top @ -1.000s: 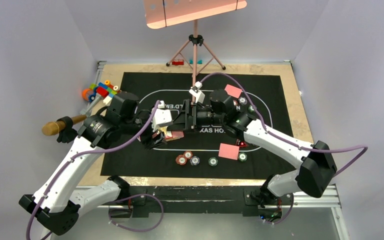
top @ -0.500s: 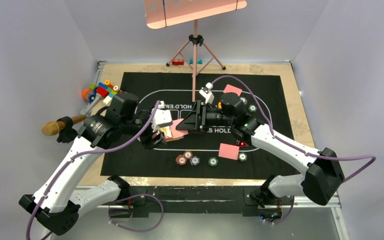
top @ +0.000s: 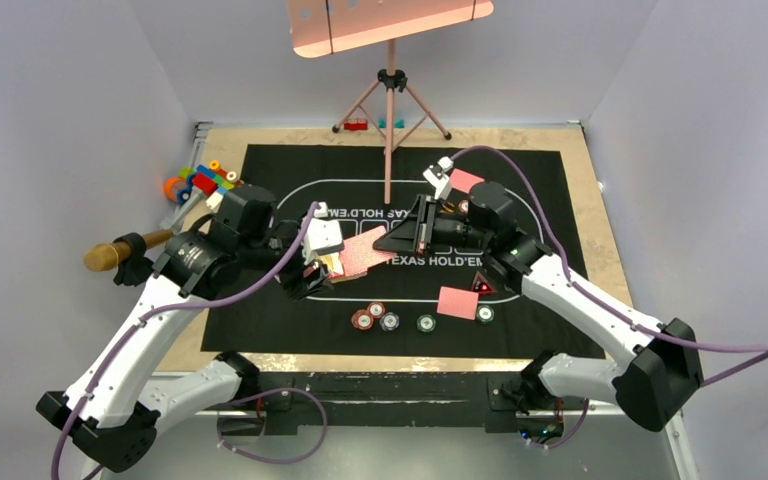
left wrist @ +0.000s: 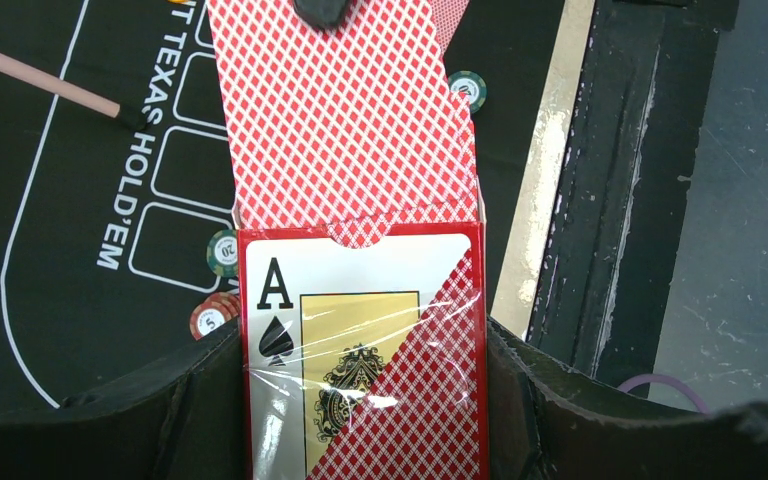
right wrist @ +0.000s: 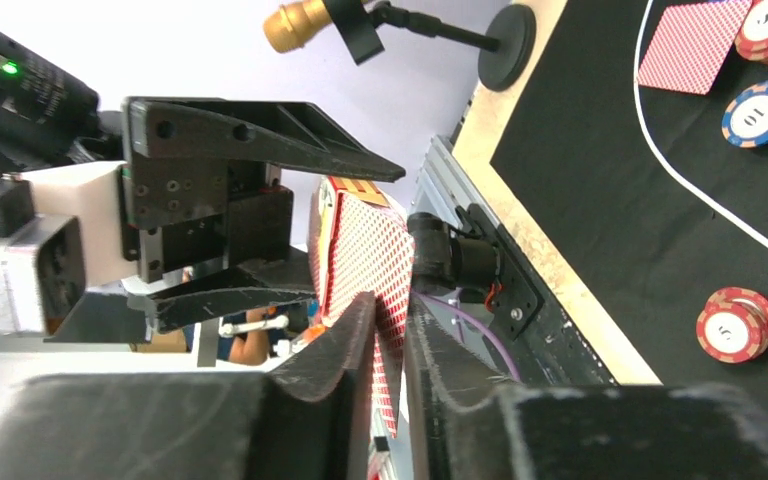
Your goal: Distribute texas hold em gaming equipment
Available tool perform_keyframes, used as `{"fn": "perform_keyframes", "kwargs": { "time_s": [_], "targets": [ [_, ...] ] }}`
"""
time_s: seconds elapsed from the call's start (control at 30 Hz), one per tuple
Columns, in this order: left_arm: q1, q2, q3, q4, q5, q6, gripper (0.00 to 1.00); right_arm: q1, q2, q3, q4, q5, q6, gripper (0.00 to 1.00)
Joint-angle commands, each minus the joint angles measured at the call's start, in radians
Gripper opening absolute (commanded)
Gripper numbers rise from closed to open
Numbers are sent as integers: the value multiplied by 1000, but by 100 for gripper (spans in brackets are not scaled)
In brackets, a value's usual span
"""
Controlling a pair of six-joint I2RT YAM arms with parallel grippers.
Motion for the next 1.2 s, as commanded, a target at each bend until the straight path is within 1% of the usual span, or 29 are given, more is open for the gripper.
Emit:
{"fn": "perform_keyframes", "kwargs": {
  "time_s": [0.0, 0.1, 0.13, 0.27, 0.37, 0.43, 0.53, 0.63, 0.7, 0.73, 0.83, 0.9, 1.07, 1.13, 1.17],
  "targets": [
    [-2, -24, 26, 60, 35, -11, 0, -24, -42, -1, 10, -40, 13, 14],
    [-1, -28, 21, 58, 34, -12, 0, -44, -58, 9, -2, -48, 17, 2],
    [-1, -30, 19, 58, 33, -10, 0, -57, -65, 15, -12, -50, 14, 0],
    [0, -40, 10, 53, 29, -7, 0, -143, -89, 35, -59, -72, -15, 0],
    [-1, -44, 6, 49, 30, -6, 0, -210, -76, 40, -63, -95, -29, 0],
    [-2, -46, 5, 47, 31, -6, 0, -229, -48, 45, -55, -103, -39, 0],
    [0, -52, 5, 45, 32, -8, 0, -236, 35, 58, -44, -92, -63, 0],
    [-1, -58, 4, 44, 35, -14, 0, -228, 172, 70, 31, -81, -60, 0],
    [-1, -61, 3, 44, 38, -18, 0, -189, 300, 118, 77, -73, -63, 0],
    [-2, -61, 3, 46, 39, -20, 0, -158, 365, 167, 67, -57, -83, 0],
    [0, -63, 4, 53, 39, -26, 0, -52, 570, 359, -33, -14, -148, 0],
    [0, -65, 5, 53, 38, -26, 0, 17, 690, 479, -66, 7, -161, 0],
    [0, -68, 5, 43, 35, -22, 0, 102, 940, 727, -111, 33, -146, 0],
    [-1, -68, 5, 41, 35, -22, 0, 125, 1010, 807, -146, 49, -144, 0],
    [-1, -67, 5, 41, 35, -22, 0, 133, 1039, 839, -151, 49, -137, 2]
  ]
}}
